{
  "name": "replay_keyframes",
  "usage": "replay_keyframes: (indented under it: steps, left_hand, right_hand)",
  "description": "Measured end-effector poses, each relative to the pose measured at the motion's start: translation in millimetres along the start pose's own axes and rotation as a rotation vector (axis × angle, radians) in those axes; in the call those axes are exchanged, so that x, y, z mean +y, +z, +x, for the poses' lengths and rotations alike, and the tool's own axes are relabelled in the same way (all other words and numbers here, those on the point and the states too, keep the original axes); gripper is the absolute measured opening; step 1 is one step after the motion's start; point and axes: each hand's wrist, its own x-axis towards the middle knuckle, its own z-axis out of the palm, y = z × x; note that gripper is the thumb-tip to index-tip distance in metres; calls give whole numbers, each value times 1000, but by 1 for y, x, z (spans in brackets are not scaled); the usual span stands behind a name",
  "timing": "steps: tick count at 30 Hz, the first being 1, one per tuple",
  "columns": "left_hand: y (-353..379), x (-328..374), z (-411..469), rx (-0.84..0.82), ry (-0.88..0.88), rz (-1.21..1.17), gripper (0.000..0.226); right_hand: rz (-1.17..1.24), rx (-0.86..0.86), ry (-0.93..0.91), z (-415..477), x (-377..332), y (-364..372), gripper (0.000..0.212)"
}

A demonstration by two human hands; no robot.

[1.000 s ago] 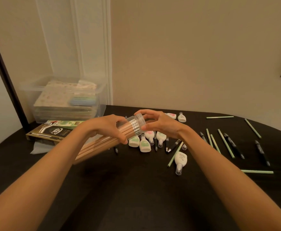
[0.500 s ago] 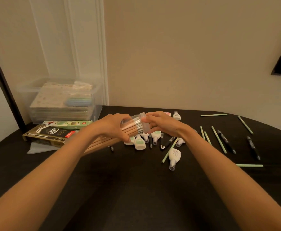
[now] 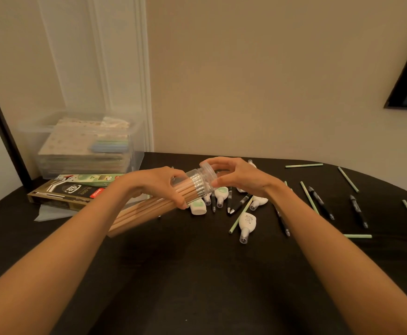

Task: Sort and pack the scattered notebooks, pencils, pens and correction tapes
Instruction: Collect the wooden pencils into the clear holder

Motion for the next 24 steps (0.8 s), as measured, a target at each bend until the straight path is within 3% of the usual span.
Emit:
replay_keyframes:
  steps: [8, 16, 19, 21, 24]
  left_hand:
    - [-1, 0, 1, -8, 3, -30, 53]
    - [3, 6, 1, 39, 31, 8, 52]
    - [5, 9, 3, 85, 30, 16, 52]
    - [7, 13, 4, 114, 26, 35, 53]
    - [7, 15, 5, 148, 10, 53, 59]
  right_hand:
    - [11, -9, 12, 3, 2, 4, 44]
    - [-68, 66, 110, 5, 0, 7, 21]
    - [-82, 145, 213, 6, -4, 18, 56]
    - [-219, 195, 303, 10, -4, 23, 81]
    - [-305, 163, 418, 10, -10, 18, 101]
